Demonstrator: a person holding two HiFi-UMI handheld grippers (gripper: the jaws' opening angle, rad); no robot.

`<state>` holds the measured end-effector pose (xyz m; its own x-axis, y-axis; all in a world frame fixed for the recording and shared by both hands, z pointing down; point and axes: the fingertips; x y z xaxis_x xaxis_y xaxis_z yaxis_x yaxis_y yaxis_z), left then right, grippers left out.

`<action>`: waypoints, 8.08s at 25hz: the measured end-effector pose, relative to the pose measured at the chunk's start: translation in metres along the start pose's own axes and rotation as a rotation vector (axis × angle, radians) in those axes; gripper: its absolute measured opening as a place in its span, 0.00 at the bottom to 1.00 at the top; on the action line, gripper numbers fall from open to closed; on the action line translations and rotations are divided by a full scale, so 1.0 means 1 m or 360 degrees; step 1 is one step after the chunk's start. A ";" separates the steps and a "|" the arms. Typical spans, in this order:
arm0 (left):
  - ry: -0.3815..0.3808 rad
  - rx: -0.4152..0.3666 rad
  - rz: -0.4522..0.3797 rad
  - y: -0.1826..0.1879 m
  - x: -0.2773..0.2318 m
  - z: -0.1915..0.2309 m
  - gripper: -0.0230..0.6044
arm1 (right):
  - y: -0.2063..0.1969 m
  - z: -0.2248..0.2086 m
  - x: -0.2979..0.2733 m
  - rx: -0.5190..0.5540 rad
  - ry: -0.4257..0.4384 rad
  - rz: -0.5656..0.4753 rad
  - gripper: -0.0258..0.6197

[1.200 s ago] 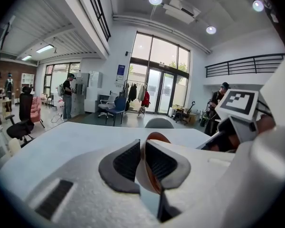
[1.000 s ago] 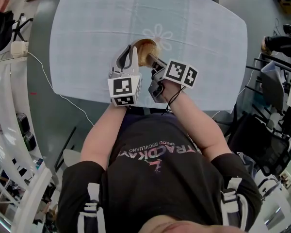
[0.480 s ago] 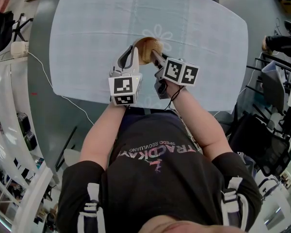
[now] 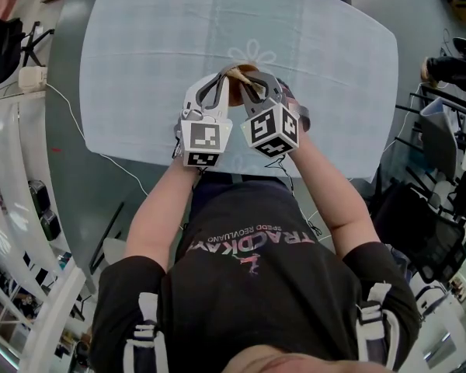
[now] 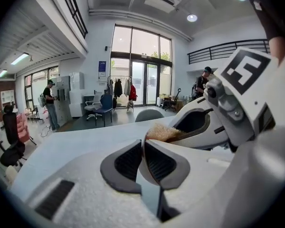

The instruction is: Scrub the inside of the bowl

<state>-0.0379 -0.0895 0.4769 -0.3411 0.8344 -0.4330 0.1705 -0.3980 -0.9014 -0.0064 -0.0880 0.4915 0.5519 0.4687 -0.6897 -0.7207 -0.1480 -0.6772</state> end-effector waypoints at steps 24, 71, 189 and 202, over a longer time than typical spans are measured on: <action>0.0190 0.0250 -0.0082 0.003 0.006 0.018 0.10 | -0.041 0.012 -0.005 -0.2250 0.0309 -0.0153 0.09; -0.0835 -0.0433 0.0029 -0.009 0.027 -0.044 0.08 | -0.016 0.018 0.028 0.0940 0.0796 -0.0060 0.09; 0.0345 0.0499 -0.0151 0.015 0.056 0.054 0.06 | -0.016 -0.078 0.091 -0.0939 0.0090 -0.0640 0.09; 0.0350 0.0376 -0.0245 0.044 0.138 -0.041 0.06 | 0.008 -0.047 0.186 -0.0726 0.0158 -0.0851 0.09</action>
<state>-0.0398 0.0238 0.3781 -0.1349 0.9433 -0.3032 -0.0948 -0.3169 -0.9437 0.1098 -0.0427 0.3457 0.8324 0.5003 -0.2381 -0.1049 -0.2797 -0.9543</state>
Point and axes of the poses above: the fingertips, and each gripper's own axes: x backward along the fingers, z to its left, y out of its top, and after that the axes turned 2 degrees about y, right-handed
